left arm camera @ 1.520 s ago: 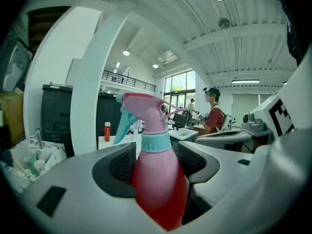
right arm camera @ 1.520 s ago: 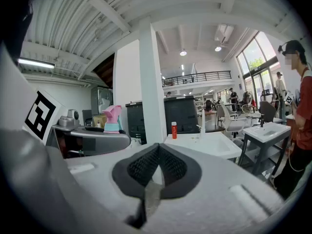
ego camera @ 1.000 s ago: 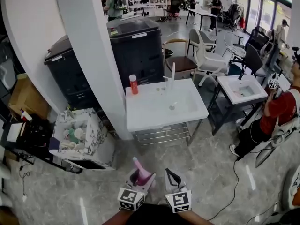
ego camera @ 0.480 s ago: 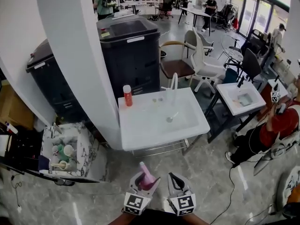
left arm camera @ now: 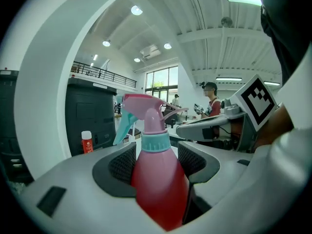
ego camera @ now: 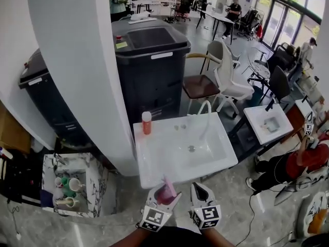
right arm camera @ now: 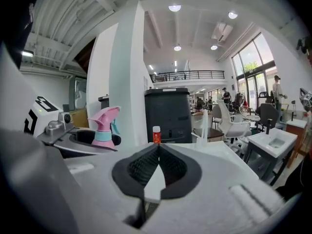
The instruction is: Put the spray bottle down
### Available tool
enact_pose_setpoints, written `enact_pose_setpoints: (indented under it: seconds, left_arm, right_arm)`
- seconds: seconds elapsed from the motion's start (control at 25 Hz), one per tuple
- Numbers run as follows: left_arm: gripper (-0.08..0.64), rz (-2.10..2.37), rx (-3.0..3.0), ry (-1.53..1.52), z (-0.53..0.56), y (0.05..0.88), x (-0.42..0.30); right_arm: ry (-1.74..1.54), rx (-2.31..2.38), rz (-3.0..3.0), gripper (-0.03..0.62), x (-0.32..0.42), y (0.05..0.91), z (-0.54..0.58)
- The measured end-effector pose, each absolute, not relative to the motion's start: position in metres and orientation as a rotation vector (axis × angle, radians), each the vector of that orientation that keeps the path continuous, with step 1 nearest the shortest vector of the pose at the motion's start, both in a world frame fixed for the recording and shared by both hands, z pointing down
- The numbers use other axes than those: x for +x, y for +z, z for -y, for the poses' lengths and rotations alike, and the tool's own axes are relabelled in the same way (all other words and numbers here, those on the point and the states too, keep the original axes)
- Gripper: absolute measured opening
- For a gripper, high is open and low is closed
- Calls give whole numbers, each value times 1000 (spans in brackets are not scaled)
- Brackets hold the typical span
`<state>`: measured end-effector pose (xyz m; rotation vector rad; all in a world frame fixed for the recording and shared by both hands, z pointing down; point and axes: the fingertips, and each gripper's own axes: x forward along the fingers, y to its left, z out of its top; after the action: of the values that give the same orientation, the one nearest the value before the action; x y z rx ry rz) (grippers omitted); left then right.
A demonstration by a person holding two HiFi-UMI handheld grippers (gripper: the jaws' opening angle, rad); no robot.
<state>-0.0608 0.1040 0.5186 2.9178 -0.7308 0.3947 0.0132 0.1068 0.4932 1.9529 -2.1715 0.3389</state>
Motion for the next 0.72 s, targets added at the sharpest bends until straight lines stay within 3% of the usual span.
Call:
enact_pose_setpoints:
  seconds: [0.72]
  left_arm:
    - [278, 835, 2889, 398, 89, 547, -13]
  right_arm:
    - [314, 2027, 2123, -2, 58, 492, 20]
